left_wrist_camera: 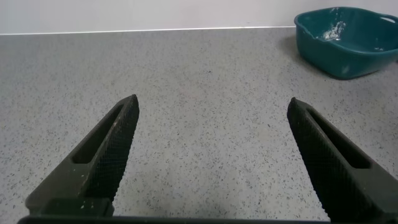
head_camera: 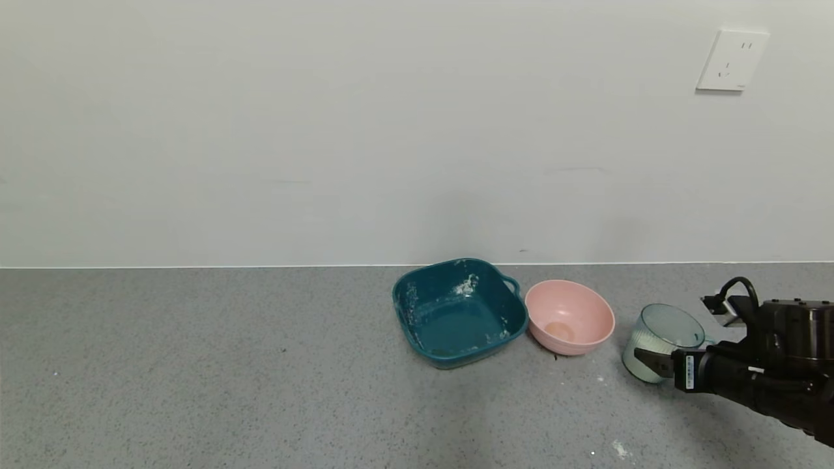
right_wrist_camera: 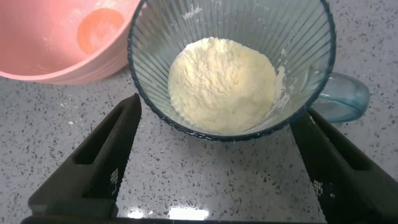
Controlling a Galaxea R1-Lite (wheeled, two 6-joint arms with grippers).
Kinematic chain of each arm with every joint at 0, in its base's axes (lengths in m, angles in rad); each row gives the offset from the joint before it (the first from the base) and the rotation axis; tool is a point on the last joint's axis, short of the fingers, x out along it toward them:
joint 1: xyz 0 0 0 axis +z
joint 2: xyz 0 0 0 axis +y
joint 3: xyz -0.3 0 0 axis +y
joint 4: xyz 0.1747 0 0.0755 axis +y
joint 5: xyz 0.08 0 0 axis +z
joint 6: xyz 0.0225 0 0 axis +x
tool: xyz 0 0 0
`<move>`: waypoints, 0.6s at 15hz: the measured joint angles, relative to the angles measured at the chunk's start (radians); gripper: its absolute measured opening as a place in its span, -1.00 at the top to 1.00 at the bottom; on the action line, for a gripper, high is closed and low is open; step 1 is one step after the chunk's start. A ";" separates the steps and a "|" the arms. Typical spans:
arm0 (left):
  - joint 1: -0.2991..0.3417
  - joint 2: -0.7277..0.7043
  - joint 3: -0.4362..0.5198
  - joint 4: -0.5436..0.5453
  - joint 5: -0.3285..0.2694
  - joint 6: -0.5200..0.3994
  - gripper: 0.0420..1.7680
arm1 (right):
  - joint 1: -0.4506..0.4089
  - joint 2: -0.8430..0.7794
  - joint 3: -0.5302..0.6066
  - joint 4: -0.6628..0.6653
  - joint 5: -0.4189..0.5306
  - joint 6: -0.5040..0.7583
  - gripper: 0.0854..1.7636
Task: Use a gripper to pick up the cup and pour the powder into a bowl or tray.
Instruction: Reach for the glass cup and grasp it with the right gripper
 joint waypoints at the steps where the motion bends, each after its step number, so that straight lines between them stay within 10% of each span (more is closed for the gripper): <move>1: 0.000 0.000 0.000 0.000 0.000 0.000 -0.94 | 0.000 0.010 -0.003 -0.005 0.000 0.000 -0.94; 9: 0.000 0.000 0.000 0.000 0.000 0.000 -0.94 | -0.001 0.055 -0.014 -0.058 0.000 -0.003 -0.94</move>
